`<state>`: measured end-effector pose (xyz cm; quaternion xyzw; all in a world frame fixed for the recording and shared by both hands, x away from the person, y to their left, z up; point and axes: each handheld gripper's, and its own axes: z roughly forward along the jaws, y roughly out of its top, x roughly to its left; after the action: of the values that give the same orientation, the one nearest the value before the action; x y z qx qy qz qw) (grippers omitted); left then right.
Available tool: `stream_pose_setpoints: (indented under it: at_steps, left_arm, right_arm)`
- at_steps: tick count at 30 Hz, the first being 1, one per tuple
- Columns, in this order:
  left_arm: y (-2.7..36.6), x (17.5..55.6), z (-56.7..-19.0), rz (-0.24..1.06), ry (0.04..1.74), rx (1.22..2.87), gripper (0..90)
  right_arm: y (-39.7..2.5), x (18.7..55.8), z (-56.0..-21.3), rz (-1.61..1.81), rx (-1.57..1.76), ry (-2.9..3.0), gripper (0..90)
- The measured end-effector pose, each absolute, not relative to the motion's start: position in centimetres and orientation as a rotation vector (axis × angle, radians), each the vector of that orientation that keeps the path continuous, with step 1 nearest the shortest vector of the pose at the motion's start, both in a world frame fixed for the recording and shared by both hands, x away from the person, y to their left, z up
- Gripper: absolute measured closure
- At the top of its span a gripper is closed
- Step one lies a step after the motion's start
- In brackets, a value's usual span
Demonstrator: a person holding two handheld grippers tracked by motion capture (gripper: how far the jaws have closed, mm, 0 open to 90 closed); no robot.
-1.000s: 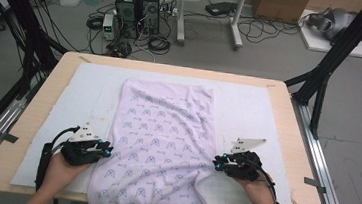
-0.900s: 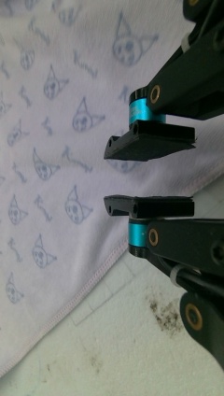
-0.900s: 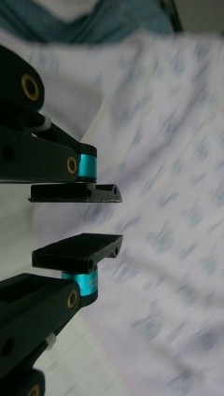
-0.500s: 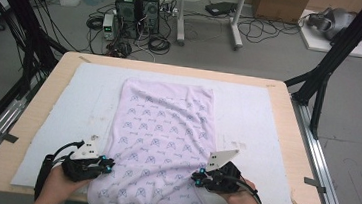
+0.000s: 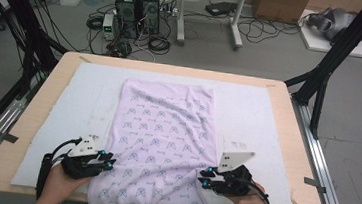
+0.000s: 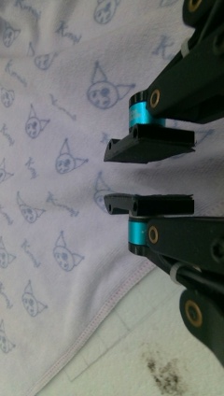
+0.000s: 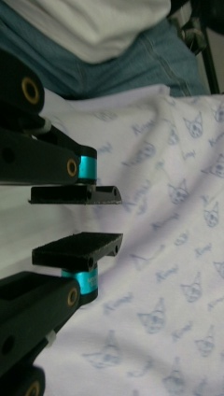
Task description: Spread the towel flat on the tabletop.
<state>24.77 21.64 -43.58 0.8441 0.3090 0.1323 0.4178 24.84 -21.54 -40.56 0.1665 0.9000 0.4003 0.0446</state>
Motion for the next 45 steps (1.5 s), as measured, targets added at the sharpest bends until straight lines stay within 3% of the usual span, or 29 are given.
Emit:
stream_pose_setpoints:
  at_steps: [5, 7, 10, 11, 22, 27, 34, 36, 38, 45]
  left_arm:
    - [20.7, 25.9, -43.9, 0.336, 0.774, 2.137, 63.7]
    - [20.4, 26.2, -44.2, 0.332, 0.771, 2.16, 70.8]
    - [20.1, 26.2, -44.4, 0.335, 0.76, 2.167, 83.6]
    - [20.2, 26.3, -44.4, 0.334, 0.758, 2.172, 84.2]
    - [20.6, 26.3, -44.6, 0.329, 0.775, 2.153, 81.7]
    - [20.7, 26.4, -44.6, 0.331, 0.783, 2.15, 78.3]
    - [20.8, 26.3, -44.6, 0.332, 0.789, 2.148, 75.7]
    - [20.8, 26.3, -44.6, 0.333, 0.792, 2.144, 75.0]
    - [20.9, 26.3, -44.6, 0.329, 0.795, 2.143, 74.6]
    - [21.4, 26.1, -44.5, 0.337, 0.81, 2.14, 72.6]
  right_arm:
    - [-18.8, 26.5, -41.8, 1.127, 0.519, 2.793, 57.6]
    - [-18.5, 26.9, -42.2, 1.093, 0.516, 2.815, 63.4]
    - [-18.7, 27.2, -42.7, 1.051, 0.509, 2.843, 81.4]
    - [-18.9, 27.2, -42.7, 1.063, 0.504, 2.839, 84.5]
    - [-22.9, 25.1, -42.6, 1.037, 0.554, 2.805, 89.3]
    - [-24.9, 24.1, -42.0, 1.134, 0.59, 2.755, 81.3]
    - [-21.7, 23.3, -42.2, 1.148, 0.433, 2.812, 68.4]
    - [-20.9, 23.3, -43.2, 1.097, 0.424, 2.844, 73.3]
    - [-20.9, 23.0, -43.6, 1.109, 0.406, 2.827, 88.3]
    - [-21.2, 21.0, -43.4, 1.174, 0.302, 2.958, 89.6]
